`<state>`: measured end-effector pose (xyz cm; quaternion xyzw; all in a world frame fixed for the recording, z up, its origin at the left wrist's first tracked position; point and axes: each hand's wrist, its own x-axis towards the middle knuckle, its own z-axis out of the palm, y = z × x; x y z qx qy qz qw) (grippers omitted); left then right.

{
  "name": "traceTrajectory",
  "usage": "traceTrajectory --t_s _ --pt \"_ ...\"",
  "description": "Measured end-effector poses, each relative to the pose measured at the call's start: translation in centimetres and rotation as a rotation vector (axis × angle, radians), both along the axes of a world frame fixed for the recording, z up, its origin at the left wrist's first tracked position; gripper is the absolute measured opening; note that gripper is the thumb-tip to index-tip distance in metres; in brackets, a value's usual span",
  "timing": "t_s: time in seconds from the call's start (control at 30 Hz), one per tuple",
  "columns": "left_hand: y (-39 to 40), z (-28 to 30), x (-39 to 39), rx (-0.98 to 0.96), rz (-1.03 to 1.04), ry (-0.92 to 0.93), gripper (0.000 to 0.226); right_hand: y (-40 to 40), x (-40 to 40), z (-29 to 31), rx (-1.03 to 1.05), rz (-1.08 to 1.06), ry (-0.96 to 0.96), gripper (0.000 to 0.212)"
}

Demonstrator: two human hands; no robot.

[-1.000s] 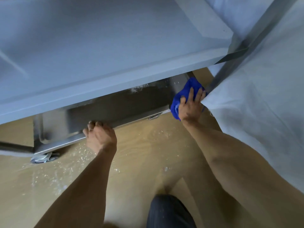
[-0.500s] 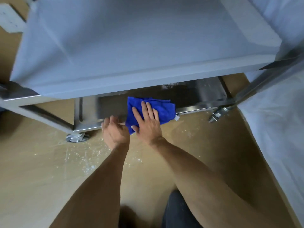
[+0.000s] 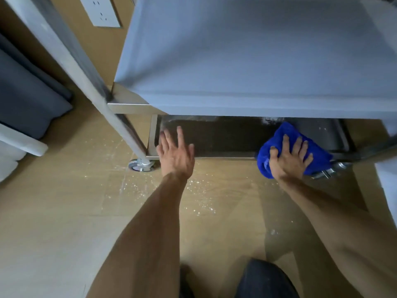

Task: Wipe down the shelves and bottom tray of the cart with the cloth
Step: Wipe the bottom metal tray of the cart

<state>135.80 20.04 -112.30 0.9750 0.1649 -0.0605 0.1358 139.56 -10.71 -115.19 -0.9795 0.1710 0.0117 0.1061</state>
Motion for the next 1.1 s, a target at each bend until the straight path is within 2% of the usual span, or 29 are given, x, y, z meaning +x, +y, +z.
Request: traceTrajectory --t_s 0.07,0.13,0.2,0.3,0.33,0.4,0.47,0.5,0.6,0.63,0.73,0.8,0.9,1.0,1.1 --pt "-1.8 -1.7 1.2 0.01 0.014 0.128 0.074 0.9 0.1 -0.4 -0.029 -0.007 0.004 0.077" --pt "-2.5 -3.2 1.2 0.045 0.034 0.127 0.078 0.9 0.2 -0.7 -0.058 0.005 -0.004 0.079" --pt "-2.4 -4.0 0.8 0.064 0.029 0.067 0.077 0.7 0.3 -1.0 -0.097 0.049 -0.022 0.081" --pt "-1.3 -3.5 -0.4 -0.057 0.022 -0.12 0.059 2.1 0.3 -1.4 -0.149 0.174 -0.065 0.077" --pt "-0.8 -3.3 -1.3 -0.092 0.083 -0.215 0.048 3.0 0.3 -1.6 -0.166 0.212 -0.079 0.076" --pt "1.0 -2.8 -3.4 -0.137 0.424 -0.278 0.026 4.9 0.3 -1.8 -0.181 0.262 -0.082 0.073" --pt "3.9 -2.6 -5.1 -0.222 0.802 -0.242 0.028 6.5 0.3 -1.9 -0.184 0.269 -0.076 0.071" --pt "5.5 -2.4 -5.7 -0.244 0.849 -0.273 0.035 7.0 0.3 -2.0 -0.182 0.266 -0.069 0.07" --pt "8.2 -0.6 -4.7 -0.327 0.628 -0.448 0.05 7.2 0.2 -1.9 -0.188 0.259 -0.063 0.071" --pt "8.1 0.2 -3.7 -0.375 0.587 -0.488 0.048 7.2 0.2 -1.7 -0.191 0.258 -0.058 0.071" --pt "6.6 2.1 -1.5 -0.429 0.662 -0.488 0.023 8.6 0.3 -1.0 -0.207 0.302 -0.006 0.074" --pt "6.5 2.2 -1.7 -0.425 0.636 -0.472 0.015 11.2 0.4 -0.5 -0.223 0.396 0.029 0.076" --pt "7.6 1.5 -2.3 -0.432 0.56 -0.428 0.019 17.1 1.1 0.7 -0.209 0.595 0.104 0.08" --pt "7.8 1.4 -1.9 -0.441 0.598 -0.405 0.022 24.6 1.8 1.4 -0.164 0.851 0.189 0.077" --pt "8.1 1.3 -1.8 -0.458 0.593 -0.374 0.027 30.8 0.6 1.5 -0.136 0.992 0.177 0.076"
